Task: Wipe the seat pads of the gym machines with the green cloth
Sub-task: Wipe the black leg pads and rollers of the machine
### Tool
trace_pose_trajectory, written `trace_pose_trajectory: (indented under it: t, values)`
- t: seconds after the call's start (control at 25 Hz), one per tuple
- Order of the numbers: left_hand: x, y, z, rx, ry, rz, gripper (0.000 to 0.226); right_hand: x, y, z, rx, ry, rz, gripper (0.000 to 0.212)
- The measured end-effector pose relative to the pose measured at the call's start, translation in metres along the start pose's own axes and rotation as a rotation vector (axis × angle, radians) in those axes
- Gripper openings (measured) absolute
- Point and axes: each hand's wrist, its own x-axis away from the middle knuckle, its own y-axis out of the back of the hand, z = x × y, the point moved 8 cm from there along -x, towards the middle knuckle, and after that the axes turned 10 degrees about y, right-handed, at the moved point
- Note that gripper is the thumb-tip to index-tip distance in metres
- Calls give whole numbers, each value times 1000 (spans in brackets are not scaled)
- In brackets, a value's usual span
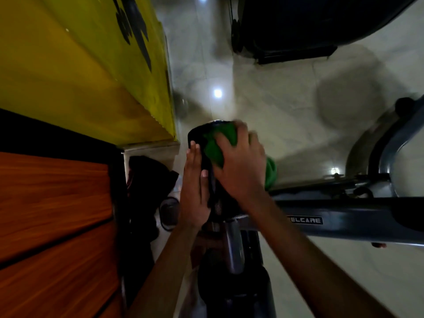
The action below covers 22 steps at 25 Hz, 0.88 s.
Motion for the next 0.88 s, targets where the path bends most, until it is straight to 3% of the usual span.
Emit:
trace_pose_trajectory:
  t: [0.16, 0.4, 0.52, 0.72, 0.88]
  values:
    - [0, 2, 3, -37, -14, 12, 56, -57, -9, -8, -1, 43, 89, 41]
    - [0, 13, -7, 8, -12, -18, 52, 100, 9, 18, -160, 74, 46, 52]
    - [-4, 7, -26, -59, -55, -27, 49, 133, 13, 16, -273, 30, 30, 52]
    - [-9, -24, -44, -357, -68, -30, 54, 137, 27, -23, -442, -251, -138, 46]
    - [-8, -10, -23, -254, -68, 11, 53, 137, 28, -26, -400, -235, -125, 48]
